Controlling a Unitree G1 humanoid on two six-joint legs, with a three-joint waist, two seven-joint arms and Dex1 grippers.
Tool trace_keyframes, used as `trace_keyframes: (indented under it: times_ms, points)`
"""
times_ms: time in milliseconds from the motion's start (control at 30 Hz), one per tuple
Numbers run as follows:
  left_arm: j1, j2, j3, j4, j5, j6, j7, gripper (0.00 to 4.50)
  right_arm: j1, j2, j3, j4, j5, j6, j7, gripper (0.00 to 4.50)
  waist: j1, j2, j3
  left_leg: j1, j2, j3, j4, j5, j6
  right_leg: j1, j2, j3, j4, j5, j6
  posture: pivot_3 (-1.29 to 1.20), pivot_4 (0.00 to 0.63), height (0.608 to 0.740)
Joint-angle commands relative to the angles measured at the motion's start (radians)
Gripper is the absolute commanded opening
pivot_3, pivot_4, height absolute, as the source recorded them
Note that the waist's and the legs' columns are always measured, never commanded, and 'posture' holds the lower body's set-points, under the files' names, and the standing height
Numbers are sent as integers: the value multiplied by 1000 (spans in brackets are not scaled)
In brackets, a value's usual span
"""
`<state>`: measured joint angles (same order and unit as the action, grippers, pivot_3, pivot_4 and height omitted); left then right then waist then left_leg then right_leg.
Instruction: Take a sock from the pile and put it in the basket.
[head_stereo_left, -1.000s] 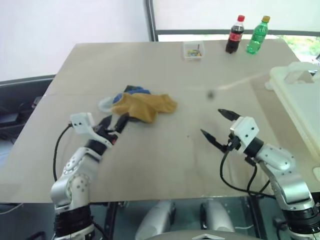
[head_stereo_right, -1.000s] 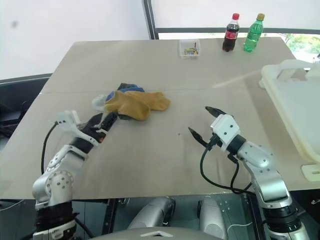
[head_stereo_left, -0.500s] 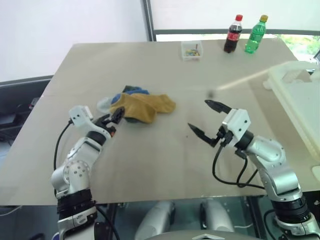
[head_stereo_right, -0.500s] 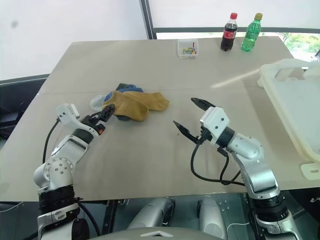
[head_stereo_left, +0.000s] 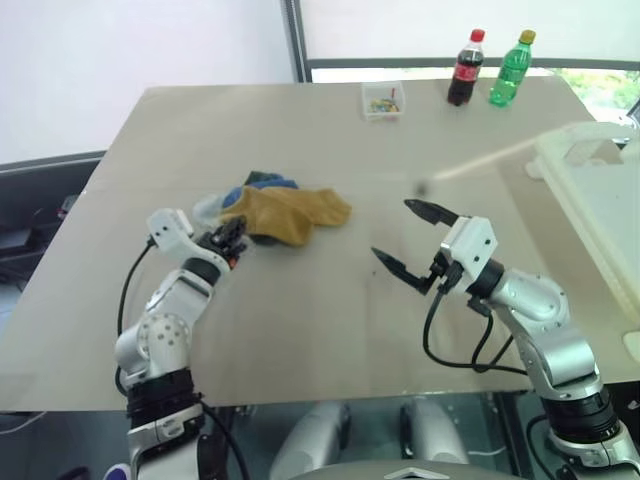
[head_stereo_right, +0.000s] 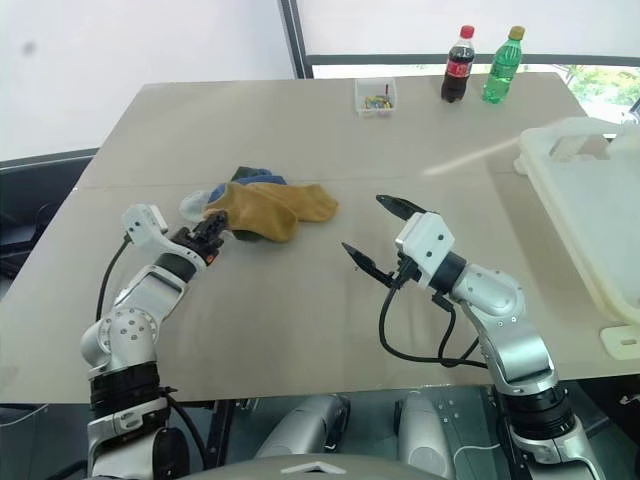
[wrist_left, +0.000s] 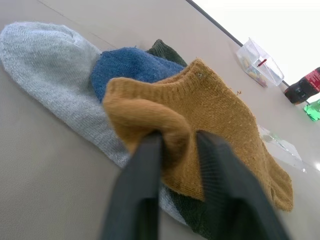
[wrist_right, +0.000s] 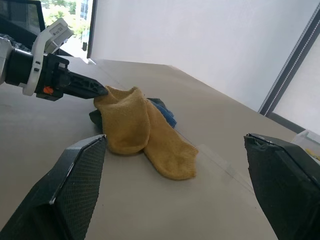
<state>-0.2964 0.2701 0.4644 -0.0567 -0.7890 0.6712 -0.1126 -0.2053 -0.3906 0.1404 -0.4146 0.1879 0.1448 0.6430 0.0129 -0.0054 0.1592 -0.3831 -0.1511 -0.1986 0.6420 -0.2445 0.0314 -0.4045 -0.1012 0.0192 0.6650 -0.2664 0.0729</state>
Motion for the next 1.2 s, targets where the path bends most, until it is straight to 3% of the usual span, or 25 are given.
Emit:
trace_keyframes:
  times_ms: [33, 167, 400, 633, 767, 933, 1200]
  points:
    - [-12, 0, 23, -18, -18, -11, 8, 100, 3, -1, -11, -50, 9, -2, -14, 4500, 0, 0, 0, 0, 0, 0, 0, 0, 0, 0, 0, 0, 0, 0, 0, 0, 150, 740]
    - [11, 4, 44, -53, -49, 14, 21, 100, 1, 3, -8, -47, 8, -2, -19, 4500, -1, 0, 0, 0, 0, 0, 0, 0, 0, 0, 0, 0, 0, 0, 0, 0, 150, 740]
    - [181, 59, 145, -218, -280, 147, 0, 100, -7, 14, 0, -30, 10, -9, -22, 4500, -10, 0, 0, 0, 0, 1, 0, 0, 0, -2, 1, 3, 0, 0, 0, 0, 150, 740]
    - [349, 191, 179, -280, -445, 283, -15, 100, -19, 35, 14, -4, 23, -11, -8, 4500, -3, 0, 0, 1, 4, 3, 0, 0, 0, -2, 4, 5, 1, 1, -1, 0, 150, 740]
    - [457, 291, 157, -293, -486, 374, -68, 100, -21, 37, 15, 15, 26, -22, 3, 4500, -2, -1, 0, 1, 5, 5, -1, -1, 0, -2, 6, 7, 0, 1, -1, 0, 150, 740]
    - [506, 344, 108, -293, -525, 444, -96, 100, -15, 40, 15, 20, 23, -31, 5, 4500, 1, -1, 0, 1, 7, 7, -3, -1, 0, -5, 6, 9, 1, 1, -2, 0, 150, 740]
    - [378, 393, -81, -270, -495, 492, -193, 100, 28, 22, -13, -19, 12, -24, -22, 4500, 1, -1, 0, 1, 7, 9, -4, -1, 0, -6, 7, 11, 1, 2, -3, 0, 150, 740]
